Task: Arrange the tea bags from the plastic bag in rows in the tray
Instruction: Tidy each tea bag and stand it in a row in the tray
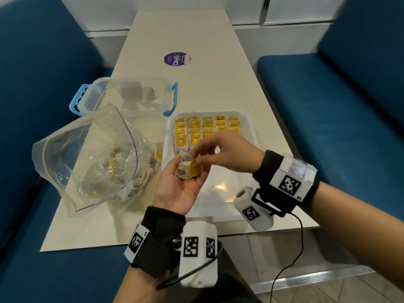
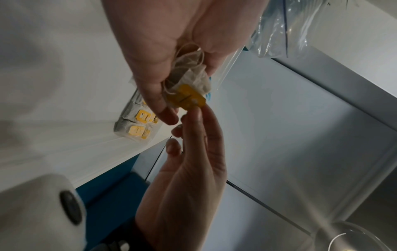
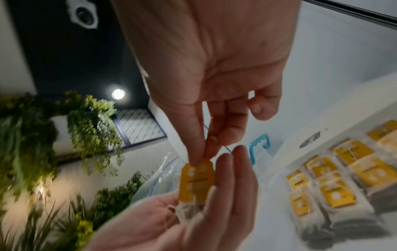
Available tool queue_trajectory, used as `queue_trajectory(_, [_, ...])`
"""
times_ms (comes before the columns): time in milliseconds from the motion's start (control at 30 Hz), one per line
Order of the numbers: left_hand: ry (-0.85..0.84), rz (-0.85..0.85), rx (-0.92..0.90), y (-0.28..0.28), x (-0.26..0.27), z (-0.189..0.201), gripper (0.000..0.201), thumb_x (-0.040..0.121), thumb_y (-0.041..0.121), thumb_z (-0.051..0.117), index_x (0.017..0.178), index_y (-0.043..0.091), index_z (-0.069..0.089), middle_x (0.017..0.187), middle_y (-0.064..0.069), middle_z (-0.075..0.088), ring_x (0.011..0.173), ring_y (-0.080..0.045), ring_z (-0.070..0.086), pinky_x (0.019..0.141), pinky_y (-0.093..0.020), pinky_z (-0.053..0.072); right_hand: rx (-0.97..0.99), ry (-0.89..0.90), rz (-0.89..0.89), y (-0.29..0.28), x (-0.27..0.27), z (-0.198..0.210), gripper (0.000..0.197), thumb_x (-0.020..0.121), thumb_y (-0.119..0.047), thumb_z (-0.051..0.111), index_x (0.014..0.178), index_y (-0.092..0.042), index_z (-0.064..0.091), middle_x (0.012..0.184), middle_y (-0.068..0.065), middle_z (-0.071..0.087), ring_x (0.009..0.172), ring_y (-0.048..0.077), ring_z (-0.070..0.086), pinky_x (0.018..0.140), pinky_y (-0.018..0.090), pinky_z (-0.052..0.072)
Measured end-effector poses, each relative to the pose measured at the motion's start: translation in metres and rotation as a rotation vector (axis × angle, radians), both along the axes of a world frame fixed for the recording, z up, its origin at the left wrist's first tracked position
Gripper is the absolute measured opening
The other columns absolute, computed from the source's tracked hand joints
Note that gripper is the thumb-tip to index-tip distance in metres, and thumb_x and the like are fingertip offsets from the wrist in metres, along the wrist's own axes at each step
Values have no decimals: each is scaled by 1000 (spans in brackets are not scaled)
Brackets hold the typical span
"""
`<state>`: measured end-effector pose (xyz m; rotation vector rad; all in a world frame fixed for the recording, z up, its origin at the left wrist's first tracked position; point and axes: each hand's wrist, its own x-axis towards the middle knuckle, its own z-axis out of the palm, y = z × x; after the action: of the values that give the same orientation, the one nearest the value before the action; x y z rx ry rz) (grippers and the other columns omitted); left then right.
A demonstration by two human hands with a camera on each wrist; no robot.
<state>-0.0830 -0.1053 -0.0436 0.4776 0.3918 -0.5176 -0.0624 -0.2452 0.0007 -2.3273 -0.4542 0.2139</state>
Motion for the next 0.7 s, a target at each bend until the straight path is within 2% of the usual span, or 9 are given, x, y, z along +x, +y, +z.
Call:
queue_trajectory(33, [-4, -2, 0, 1, 0, 0, 38, 100, 26, 37, 112, -4, 59, 102, -21, 69, 83, -25, 71, 81, -36, 55, 22, 8, -5, 0, 0, 1, 15, 82, -15, 68, 95, -8, 72, 85, 3, 69, 73, 9, 56, 64, 12, 41])
queue_trajectory(100, [-6, 2, 2, 2, 2, -1, 37, 100, 25, 37, 115, -3, 58, 102, -20, 69, 84, -24, 70, 81, -33, 54, 17, 18, 22, 0, 0, 3, 17, 80, -17, 71, 94, -9, 71, 83, -1, 67, 70, 6, 55, 65, 13, 42])
queue_trajectory(200, [-12, -7, 6, 1, 3, -3, 37, 101, 24, 35, 115, -3, 56, 97, -19, 69, 83, -23, 70, 75, -28, 56, -118, -33, 97, 4, -3, 1, 26, 75, -25, 75, 97, -12, 68, 81, -8, 55, 68, 0, 46, 64, 15, 39])
queue_trajectory(333, [-10, -25, 23, 0, 4, -2, 36, 101, 26, 34, 102, 1, 60, 88, -15, 69, 73, -20, 70, 54, -21, 55, -255, -121, 102, 7, -7, -3, 31, 75, -35, 73, 99, -16, 66, 87, -7, 51, 82, 8, 44, 72, 27, 43])
queue_trajectory(433, [-4, -30, 8, -1, 3, -1, 35, 101, 26, 34, 104, 2, 60, 89, -13, 67, 71, -19, 69, 50, -20, 52, -322, -204, 90, 9, -10, -5, 33, 77, -37, 70, 100, -15, 62, 92, -2, 56, 87, 14, 51, 76, 34, 45])
queue_trajectory(533, [-12, -23, -31, -4, 2, 0, 36, 102, 26, 33, 99, 2, 60, 83, -11, 68, 69, -17, 69, 55, -21, 55, -326, -275, 53, 9, -11, -8, 31, 80, -34, 66, 101, -12, 60, 94, 2, 59, 88, 20, 55, 73, 35, 43])
queue_trajectory(633, [-29, -30, -32, -3, 2, -1, 36, 102, 25, 33, 99, 1, 60, 84, -12, 68, 72, -18, 70, 63, -22, 57, -338, -280, 49, 8, -11, -9, 26, 84, -31, 62, 104, -14, 61, 96, 0, 63, 90, 19, 56, 76, 34, 39])
queue_trajectory(700, [-32, -29, -23, -3, 3, -1, 35, 101, 24, 35, 103, -2, 58, 88, -16, 68, 77, -21, 70, 72, -27, 58, -275, -249, 36, 6, -9, -8, 22, 85, -21, 59, 105, -15, 66, 96, 0, 67, 86, 17, 57, 75, 28, 41])
